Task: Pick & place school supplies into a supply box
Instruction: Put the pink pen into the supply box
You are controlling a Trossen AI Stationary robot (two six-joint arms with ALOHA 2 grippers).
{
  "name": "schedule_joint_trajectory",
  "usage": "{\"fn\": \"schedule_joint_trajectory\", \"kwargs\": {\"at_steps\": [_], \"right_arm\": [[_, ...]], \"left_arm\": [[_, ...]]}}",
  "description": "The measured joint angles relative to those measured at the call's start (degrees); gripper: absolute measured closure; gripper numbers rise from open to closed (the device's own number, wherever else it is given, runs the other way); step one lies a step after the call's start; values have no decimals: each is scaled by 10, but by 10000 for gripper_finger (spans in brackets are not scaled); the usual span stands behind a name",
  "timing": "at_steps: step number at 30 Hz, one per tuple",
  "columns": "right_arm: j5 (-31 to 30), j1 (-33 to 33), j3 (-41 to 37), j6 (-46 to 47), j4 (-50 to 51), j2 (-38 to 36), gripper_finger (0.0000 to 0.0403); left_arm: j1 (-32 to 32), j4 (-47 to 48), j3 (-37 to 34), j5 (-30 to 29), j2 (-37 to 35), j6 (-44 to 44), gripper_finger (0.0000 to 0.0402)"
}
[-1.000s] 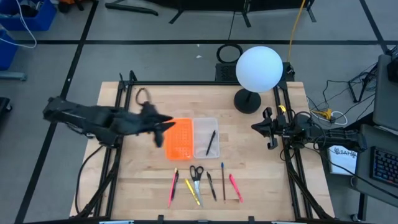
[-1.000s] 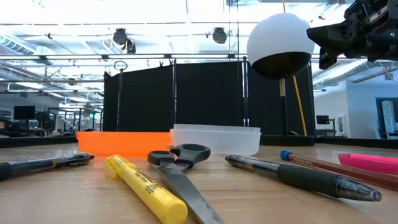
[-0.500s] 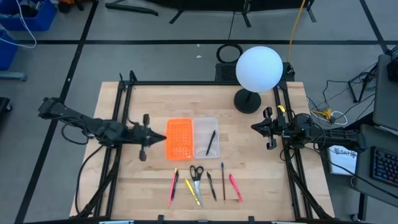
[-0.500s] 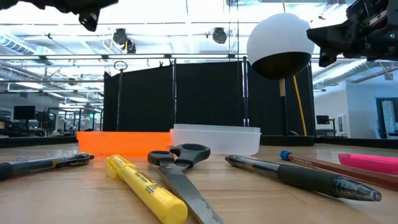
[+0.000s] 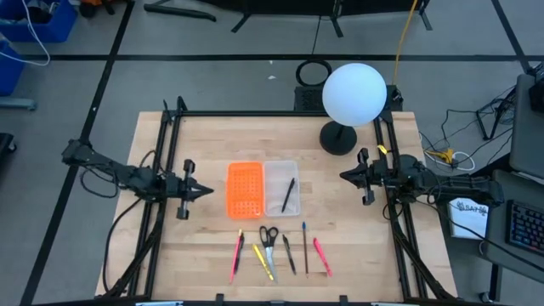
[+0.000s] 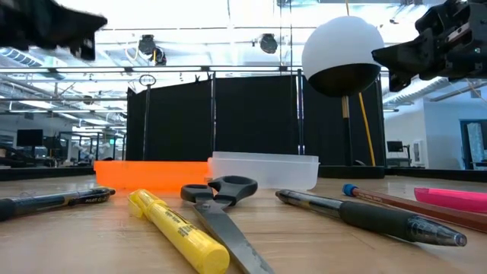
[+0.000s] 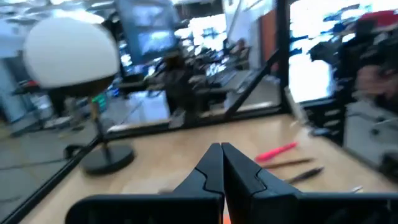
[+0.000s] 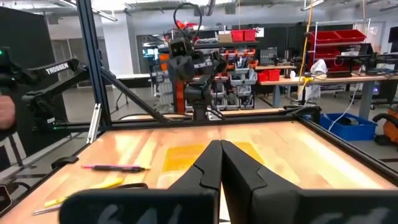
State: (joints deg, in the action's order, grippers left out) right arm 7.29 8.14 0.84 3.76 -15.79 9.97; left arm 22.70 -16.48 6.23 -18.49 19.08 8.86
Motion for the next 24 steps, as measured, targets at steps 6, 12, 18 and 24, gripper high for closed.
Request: {"fn": "schedule_joint_trajectory", "kwargs": {"at_steps": [6,12,18,24], "right_arm": [[2,0,0,-1,1,11,403],[-87,0,0,1,20,27,403],[-118,0,0,10,23,48,403],[-96,0,0,15,24,65,403]], "left_arm": [[-32,24,-35,0,-10,-25,400],[-42,31,-57,6,-13,-17,401],[-43,22,-57,6,-12,-17,401],[-43,7,-57,1,-12,-40,391]]}}
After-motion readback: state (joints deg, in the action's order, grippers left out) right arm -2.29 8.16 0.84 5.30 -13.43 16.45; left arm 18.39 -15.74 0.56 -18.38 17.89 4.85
